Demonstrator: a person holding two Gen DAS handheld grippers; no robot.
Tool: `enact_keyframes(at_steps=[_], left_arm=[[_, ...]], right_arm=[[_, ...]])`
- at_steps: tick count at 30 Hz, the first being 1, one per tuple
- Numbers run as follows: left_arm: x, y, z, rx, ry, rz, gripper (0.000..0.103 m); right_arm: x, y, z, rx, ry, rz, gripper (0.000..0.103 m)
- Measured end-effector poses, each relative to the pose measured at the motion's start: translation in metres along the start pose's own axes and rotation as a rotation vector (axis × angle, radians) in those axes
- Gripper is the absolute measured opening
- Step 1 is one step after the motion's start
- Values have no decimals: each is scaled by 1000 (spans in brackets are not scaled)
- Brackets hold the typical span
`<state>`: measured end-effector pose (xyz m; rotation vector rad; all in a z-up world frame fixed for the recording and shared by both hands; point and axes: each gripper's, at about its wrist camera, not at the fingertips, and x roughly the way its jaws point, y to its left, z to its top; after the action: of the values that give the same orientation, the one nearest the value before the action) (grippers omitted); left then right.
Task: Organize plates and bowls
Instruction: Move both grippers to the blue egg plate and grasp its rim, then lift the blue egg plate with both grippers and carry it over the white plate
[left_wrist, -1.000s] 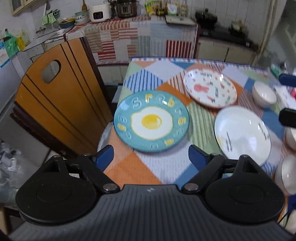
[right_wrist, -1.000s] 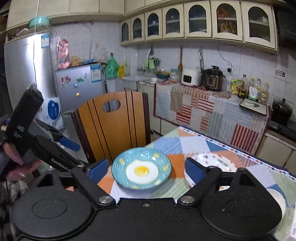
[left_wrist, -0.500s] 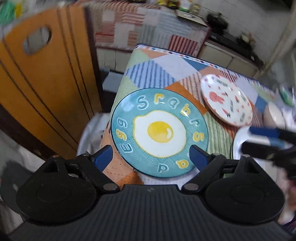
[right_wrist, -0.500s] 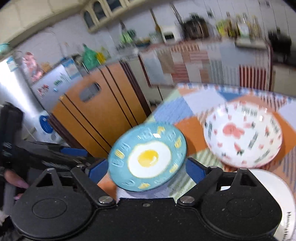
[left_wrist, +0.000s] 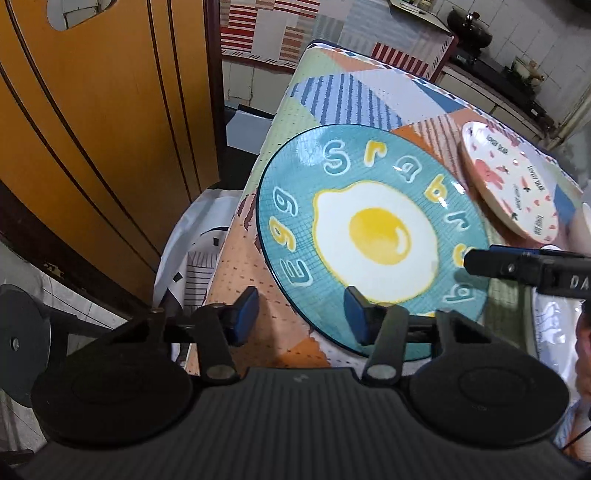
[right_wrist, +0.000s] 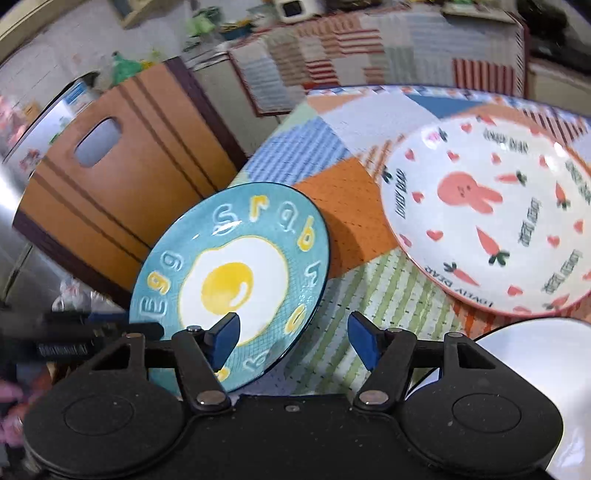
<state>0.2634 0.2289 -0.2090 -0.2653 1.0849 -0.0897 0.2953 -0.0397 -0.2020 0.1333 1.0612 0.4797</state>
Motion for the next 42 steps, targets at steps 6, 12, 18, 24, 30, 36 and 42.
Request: enact_keyframes(at_steps=[6, 12, 18, 24, 30, 36, 42], left_arm=[[6, 8, 3, -34, -64, -2, 24], [9, 11, 2, -74, -88, -29, 22], [10, 3, 0, -33, -103, -6, 23], [-3, -3, -1, 18, -119, -16, 24], [-33, -24, -1, 65, -152, -34, 24], [-70, -53, -3, 80, -114, -104, 24], [-100, -97, -9, 136, -86, -157, 24]], right_arm=[[20, -8, 11, 39, 0, 14, 41], [28, -20, 11, 30, -28, 56, 17], [28, -23, 13, 7, -11, 81, 17], [16, -19, 20, -66, 21, 103, 17], [-18, -20, 25, -94, 10, 122, 18], [-75, -16, 22, -136, -5, 98, 18], [-141, -23, 5, -148, -31, 58, 20]])
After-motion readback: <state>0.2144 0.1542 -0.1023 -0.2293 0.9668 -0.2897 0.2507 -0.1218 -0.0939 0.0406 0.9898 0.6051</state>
